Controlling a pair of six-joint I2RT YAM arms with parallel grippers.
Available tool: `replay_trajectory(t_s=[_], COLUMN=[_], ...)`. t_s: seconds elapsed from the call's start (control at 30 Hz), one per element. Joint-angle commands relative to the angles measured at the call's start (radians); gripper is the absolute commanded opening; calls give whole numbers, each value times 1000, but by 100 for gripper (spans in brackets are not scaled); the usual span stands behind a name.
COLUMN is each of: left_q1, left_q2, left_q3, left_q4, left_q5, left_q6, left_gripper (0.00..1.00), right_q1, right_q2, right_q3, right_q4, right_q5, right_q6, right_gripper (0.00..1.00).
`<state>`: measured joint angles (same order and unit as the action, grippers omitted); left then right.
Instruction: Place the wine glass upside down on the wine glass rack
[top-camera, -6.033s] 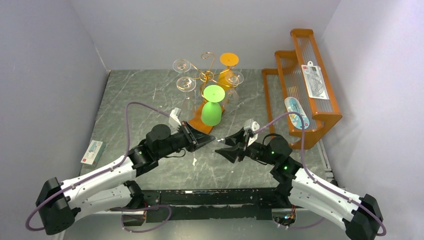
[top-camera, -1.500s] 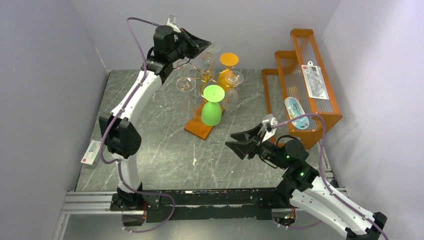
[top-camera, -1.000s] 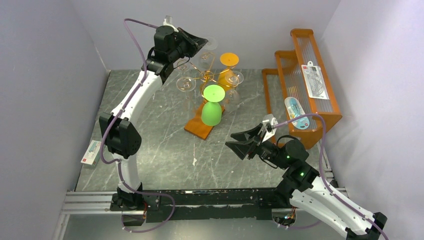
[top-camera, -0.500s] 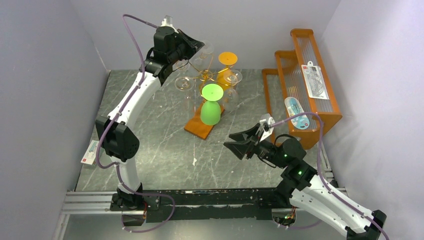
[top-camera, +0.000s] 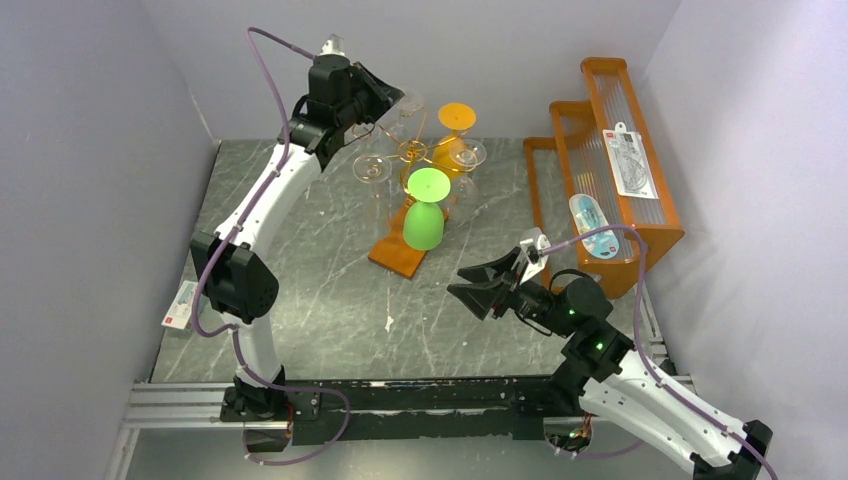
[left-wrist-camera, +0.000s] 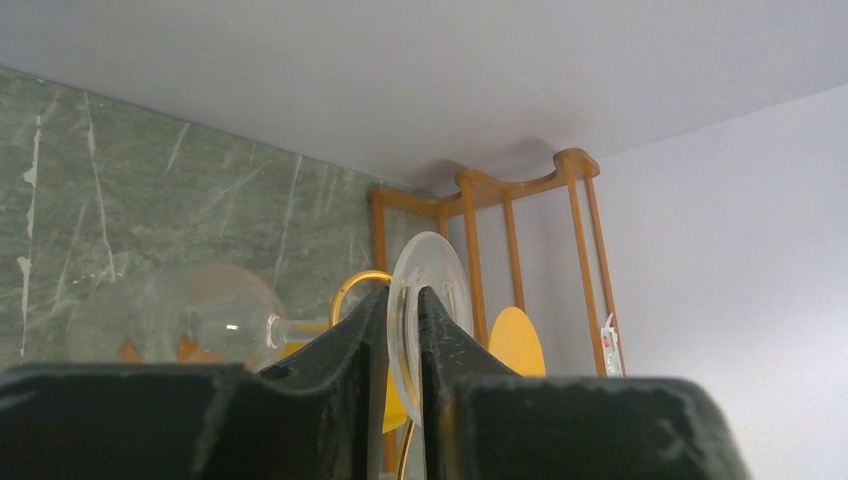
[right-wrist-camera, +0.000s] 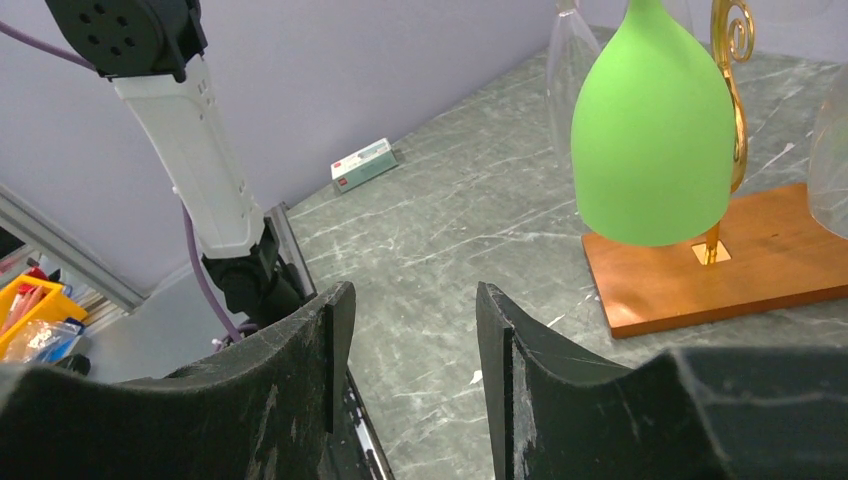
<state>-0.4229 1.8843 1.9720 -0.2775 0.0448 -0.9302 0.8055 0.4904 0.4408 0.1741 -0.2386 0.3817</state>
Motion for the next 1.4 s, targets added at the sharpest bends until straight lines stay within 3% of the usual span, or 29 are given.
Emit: replay_trajectory(t_s=[0.0,0.87,1.1,1.2,1.37], left_q1=[6,6,6,6,6], left_q2=[-4,-36,-146,-236,-387], left_q3=[36,25,-63,-141,-199], left_q4=[24,5,145,220,154], left_q5=[-40,-92,-48,-34,-43], left_q6=[18,39,47,86,249], left_gripper=[22,27,30,36,52], right_q1=[4,3,4,5,3], right_q2=[-9,-17,-21,-7,4], right_q3=[-16,-19,7,63,145], right_q4=[16,6,-40,-118,-239], right_q5=[2,28,56,76,143], right_q6=[5,6,21,23,11], right_gripper=[52,52,52,53,54])
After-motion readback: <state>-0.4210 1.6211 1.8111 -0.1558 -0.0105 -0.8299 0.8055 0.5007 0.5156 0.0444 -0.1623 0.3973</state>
